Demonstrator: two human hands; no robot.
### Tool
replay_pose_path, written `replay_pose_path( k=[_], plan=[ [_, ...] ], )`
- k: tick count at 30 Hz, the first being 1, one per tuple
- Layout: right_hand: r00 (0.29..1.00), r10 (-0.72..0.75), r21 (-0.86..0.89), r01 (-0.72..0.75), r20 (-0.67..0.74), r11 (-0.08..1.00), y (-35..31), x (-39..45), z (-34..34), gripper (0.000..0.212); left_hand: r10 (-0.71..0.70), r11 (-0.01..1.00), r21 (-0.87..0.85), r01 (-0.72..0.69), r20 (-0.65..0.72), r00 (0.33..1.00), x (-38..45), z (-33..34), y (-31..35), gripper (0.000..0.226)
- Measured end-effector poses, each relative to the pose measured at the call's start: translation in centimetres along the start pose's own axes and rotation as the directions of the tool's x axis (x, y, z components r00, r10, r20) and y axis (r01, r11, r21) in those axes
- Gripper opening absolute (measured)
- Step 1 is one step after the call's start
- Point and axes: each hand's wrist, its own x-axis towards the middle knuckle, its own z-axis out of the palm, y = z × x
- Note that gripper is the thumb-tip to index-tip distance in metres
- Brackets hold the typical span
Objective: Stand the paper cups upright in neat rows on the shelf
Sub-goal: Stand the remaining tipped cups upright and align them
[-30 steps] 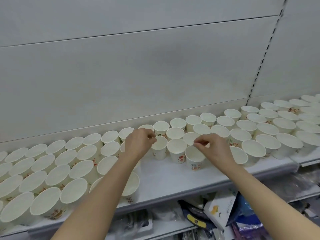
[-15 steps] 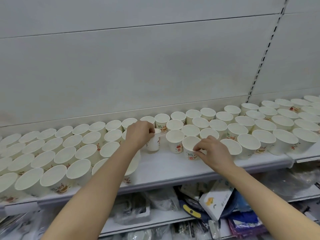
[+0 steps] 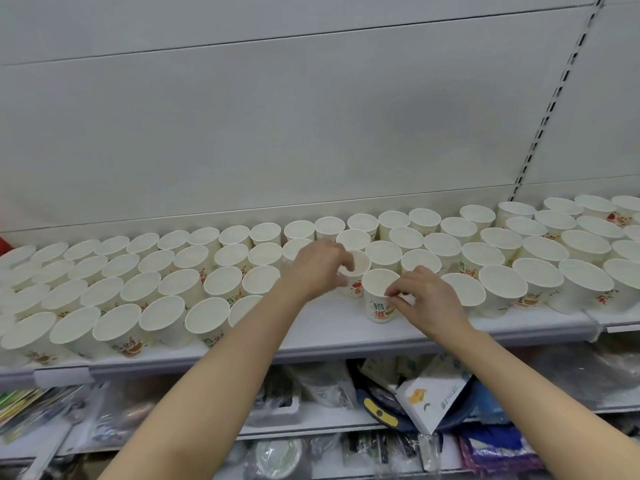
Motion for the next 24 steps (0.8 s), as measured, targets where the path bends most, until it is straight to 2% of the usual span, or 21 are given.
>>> replay_pose_path(
  k=[3,8,10,17,24],
  plan=[
    [1.000,0.002,0.032,-0.002,-0.007,0.999,0.0,-0.1,-0.1,0.014,-0.033,0.999,-0.005,0.033,0.000,0.999,0.0,0.1,-0.1,0.007],
    [0.999,-0.033,0.049,0.032,0.020,0.998,-0.8,1.0,0.5,0.011,-0.214,0.968,-0.160,0.195,-0.118,0.970,-3.0,-2.7,-1.8,0.004],
    [0.997,-0.065,0.039,0.063,0.048,0.997,-1.5,2.1,1.4,0.008,-0.238,0.961,-0.179,0.211,-0.145,0.960,-4.6,-3.6,-2.5,0.003],
    [0.992,-0.094,-0.059,0.099,0.088,0.993,-3.5,5.6,4.4,0.006,-0.274,0.960,-0.096,0.265,-0.105,0.956,-7.7,-3.6,-3.0,0.004],
    [0.990,0.035,-0.056,-0.028,0.137,0.998,-4.0,7.3,5.3,0.013,-0.278,0.961,0.012,0.278,-0.016,0.961,-7.9,-3.1,-2.4,0.006]
  ],
)
